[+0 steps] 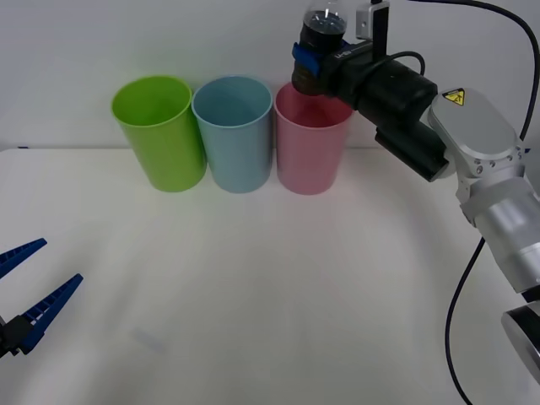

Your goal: Grasp the object on the table and drop it into the matching bin: aluminum can to the light blue bin, PET bottle to the pink bin.

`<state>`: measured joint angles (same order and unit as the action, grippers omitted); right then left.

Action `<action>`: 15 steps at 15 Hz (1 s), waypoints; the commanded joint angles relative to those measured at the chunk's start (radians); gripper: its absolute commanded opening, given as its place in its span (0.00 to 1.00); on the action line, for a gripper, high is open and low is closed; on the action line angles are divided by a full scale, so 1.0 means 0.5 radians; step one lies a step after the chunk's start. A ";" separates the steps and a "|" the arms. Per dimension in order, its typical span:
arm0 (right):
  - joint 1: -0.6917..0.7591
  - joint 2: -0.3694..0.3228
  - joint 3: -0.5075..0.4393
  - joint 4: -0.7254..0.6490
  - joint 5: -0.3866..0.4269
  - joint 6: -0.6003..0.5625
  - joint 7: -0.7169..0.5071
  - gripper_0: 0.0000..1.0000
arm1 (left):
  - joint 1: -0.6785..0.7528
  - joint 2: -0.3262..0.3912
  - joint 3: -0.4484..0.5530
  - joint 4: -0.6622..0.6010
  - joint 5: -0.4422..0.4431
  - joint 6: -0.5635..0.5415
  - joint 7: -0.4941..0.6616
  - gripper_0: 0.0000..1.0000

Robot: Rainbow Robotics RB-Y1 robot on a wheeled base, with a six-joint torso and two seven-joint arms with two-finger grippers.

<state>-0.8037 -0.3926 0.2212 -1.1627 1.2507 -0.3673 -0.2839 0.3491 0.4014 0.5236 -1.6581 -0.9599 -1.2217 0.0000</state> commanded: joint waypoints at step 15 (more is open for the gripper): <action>0.006 -0.019 -0.034 0.000 0.033 -0.005 0.055 1.00 | 0.000 0.000 0.000 0.000 0.000 0.000 0.000 1.00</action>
<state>-0.8009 -0.3996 0.2040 -1.1625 1.2686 -0.3663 -0.2563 0.3491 0.4014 0.5236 -1.6581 -0.9599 -1.2217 0.0000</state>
